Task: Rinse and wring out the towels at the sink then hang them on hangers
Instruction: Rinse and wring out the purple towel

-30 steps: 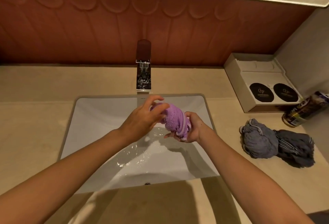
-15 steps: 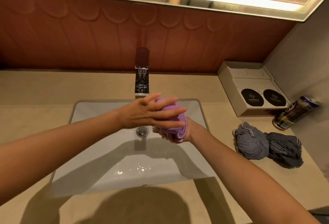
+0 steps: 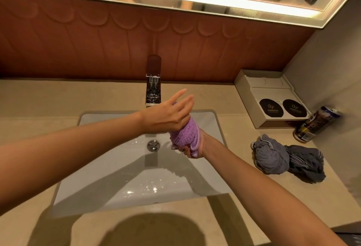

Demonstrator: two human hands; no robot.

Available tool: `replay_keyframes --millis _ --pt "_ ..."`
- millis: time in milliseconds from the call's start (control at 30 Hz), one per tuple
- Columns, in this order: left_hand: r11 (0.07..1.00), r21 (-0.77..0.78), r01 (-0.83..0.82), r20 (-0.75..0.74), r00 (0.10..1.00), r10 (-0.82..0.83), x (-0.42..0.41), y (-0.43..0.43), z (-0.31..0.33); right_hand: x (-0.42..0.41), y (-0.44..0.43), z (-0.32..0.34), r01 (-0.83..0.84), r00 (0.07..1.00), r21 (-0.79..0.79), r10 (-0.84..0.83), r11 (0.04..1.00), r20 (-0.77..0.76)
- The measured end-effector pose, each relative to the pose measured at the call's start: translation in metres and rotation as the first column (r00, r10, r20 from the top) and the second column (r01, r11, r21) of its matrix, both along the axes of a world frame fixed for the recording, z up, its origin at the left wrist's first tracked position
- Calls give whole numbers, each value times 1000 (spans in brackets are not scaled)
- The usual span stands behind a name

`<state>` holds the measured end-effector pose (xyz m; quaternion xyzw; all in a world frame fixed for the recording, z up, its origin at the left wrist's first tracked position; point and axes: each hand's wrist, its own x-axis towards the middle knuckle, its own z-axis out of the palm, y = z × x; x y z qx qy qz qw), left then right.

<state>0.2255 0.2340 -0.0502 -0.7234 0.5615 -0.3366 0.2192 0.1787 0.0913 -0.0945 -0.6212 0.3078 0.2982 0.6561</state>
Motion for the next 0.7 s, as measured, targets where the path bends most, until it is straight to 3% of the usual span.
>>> replay_keyframes --millis 100,167,267,400,533,700 --pt "983 39 -177 -118 977 180 -9 0 -6 0 3 6 36 999 -11 -36 999 22" --pt "947 2 -322 -290 906 308 -12 1 -14 6 2 7 101 995 -50 -100 994 30" --pt "833 -114 -542 -546 735 403 -20 0 -27 14 6 2 171 985 -206 -161 964 63" --pt "655 9 -755 -783 403 475 -36 -8 -47 13 7 -7 245 968 -407 -200 880 150" --pt "565 36 -825 -900 219 378 -45 -16 -57 11 0 -11 250 958 -590 -106 768 268" --pt "582 50 -812 -994 16 109 -45 -12 -59 14 1 -1 244 910 -750 121 615 396"
